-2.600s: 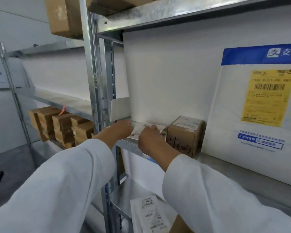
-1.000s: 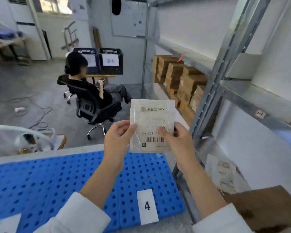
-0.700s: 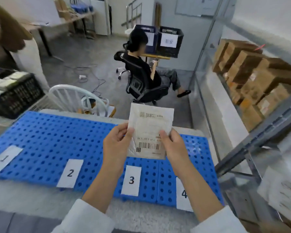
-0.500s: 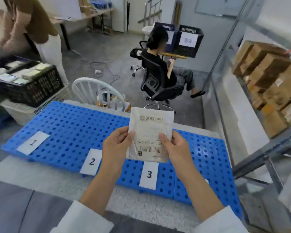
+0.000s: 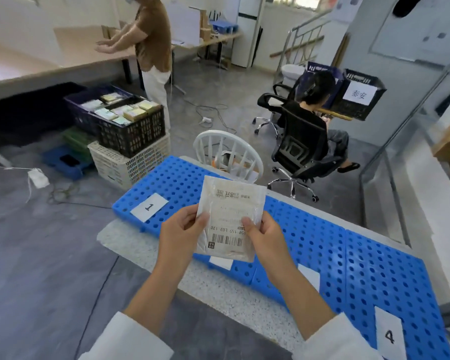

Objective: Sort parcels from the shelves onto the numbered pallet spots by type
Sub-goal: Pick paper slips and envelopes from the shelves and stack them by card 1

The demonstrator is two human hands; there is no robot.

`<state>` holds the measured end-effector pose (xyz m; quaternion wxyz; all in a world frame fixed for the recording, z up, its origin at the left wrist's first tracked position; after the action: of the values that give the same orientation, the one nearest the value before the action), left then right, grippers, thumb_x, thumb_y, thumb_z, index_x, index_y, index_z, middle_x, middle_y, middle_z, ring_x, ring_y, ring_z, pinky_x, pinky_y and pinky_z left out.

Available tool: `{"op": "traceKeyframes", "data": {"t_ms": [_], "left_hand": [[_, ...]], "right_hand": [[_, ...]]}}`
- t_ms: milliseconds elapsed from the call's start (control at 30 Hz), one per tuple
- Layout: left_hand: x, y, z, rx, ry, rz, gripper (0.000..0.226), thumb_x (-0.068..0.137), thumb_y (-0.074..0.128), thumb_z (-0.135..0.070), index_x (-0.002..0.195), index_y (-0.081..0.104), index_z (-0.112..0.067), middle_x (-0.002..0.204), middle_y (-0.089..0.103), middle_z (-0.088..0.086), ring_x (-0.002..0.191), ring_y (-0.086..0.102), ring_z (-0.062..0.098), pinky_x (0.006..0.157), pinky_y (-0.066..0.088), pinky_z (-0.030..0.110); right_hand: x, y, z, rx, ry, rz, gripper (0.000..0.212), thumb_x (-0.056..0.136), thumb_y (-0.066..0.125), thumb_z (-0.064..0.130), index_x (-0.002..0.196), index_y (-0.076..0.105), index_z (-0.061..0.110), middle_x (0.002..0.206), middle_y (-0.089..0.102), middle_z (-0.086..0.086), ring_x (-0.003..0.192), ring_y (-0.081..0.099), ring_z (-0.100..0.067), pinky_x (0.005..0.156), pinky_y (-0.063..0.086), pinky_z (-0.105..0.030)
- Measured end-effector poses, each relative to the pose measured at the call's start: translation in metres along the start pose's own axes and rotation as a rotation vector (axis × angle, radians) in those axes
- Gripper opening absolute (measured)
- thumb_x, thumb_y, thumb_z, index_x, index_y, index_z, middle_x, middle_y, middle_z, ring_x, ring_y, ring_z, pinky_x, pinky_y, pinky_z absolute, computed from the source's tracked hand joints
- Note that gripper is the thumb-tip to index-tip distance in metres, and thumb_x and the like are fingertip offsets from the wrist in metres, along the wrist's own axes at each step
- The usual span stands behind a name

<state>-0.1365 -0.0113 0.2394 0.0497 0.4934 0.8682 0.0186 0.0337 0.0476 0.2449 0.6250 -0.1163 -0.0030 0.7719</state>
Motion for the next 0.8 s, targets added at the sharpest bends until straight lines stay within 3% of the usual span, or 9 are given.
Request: {"op": "traceKeyframes", "data": {"t_ms": [100, 233, 300, 433, 600, 800], "left_hand": [[0.004, -0.045, -0.002, 0.029, 0.034, -0.033, 0.014, 0.093, 0.062, -0.010, 0.103, 0.071, -0.011, 0.093, 0.076, -0.003, 0.084, 0.071, 0.007, 0.064, 0.053, 0.014], [0.012, -0.089, -0.003, 0.058, 0.056, -0.081, 0.015, 0.092, 0.062, -0.008, 0.102, 0.072, -0.011, 0.089, 0.076, -0.006, 0.080, 0.071, 0.003, 0.063, 0.050, 0.012], [0.017, -0.104, -0.002, 0.072, 0.051, -0.084, 0.015, 0.092, 0.062, -0.010, 0.103, 0.072, -0.015, 0.091, 0.076, -0.007, 0.083, 0.071, 0.005, 0.066, 0.052, 0.015], [0.034, -0.130, 0.000, 0.105, 0.038, -0.125, 0.016, 0.091, 0.064, -0.011, 0.104, 0.072, -0.016, 0.093, 0.076, -0.006, 0.088, 0.072, 0.011, 0.075, 0.056, 0.027], [0.064, -0.148, -0.003, 0.152, 0.040, -0.189, 0.015, 0.090, 0.065, -0.010, 0.100, 0.073, -0.018, 0.093, 0.076, -0.004, 0.089, 0.072, 0.015, 0.079, 0.057, 0.035], [0.121, -0.134, -0.021, 0.190, 0.050, -0.161, 0.015, 0.090, 0.065, -0.008, 0.103, 0.071, -0.013, 0.092, 0.076, -0.002, 0.084, 0.072, 0.008, 0.066, 0.054, 0.015]], "right_hand": [[-0.001, 0.047, 0.001, -0.037, 0.002, 0.055, 0.018, 0.098, 0.053, 0.022, 0.115, 0.056, 0.020, 0.109, 0.067, 0.005, 0.096, 0.066, -0.008, 0.071, 0.055, -0.021], [-0.001, 0.091, 0.002, -0.021, 0.012, 0.126, 0.019, 0.099, 0.051, 0.019, 0.117, 0.054, 0.019, 0.112, 0.066, 0.006, 0.101, 0.064, -0.009, 0.076, 0.055, -0.022], [0.003, 0.107, 0.003, -0.006, 0.013, 0.151, 0.019, 0.099, 0.052, 0.019, 0.117, 0.054, 0.020, 0.112, 0.066, 0.007, 0.100, 0.065, -0.008, 0.075, 0.056, -0.023], [0.020, 0.137, 0.002, 0.043, 0.037, 0.211, 0.017, 0.097, 0.055, 0.017, 0.113, 0.057, 0.022, 0.110, 0.068, 0.004, 0.100, 0.066, -0.013, 0.085, 0.057, -0.037], [0.052, 0.166, 0.006, 0.036, 0.021, 0.266, 0.017, 0.097, 0.055, 0.018, 0.112, 0.057, 0.024, 0.108, 0.068, 0.006, 0.099, 0.065, -0.012, 0.083, 0.057, -0.035], [0.114, 0.172, 0.021, 0.063, -0.019, 0.306, 0.017, 0.096, 0.056, 0.022, 0.113, 0.056, 0.026, 0.106, 0.068, 0.008, 0.097, 0.066, -0.011, 0.079, 0.057, -0.031]]}}
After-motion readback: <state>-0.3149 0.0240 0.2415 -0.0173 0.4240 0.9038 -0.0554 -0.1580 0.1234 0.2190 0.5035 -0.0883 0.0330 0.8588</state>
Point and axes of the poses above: each hand's wrist, its own x-axis towards the middle knuckle, its own y-axis out of the palm, z = x × y, the point moved 5 cm from there along x, towards the middle knuckle
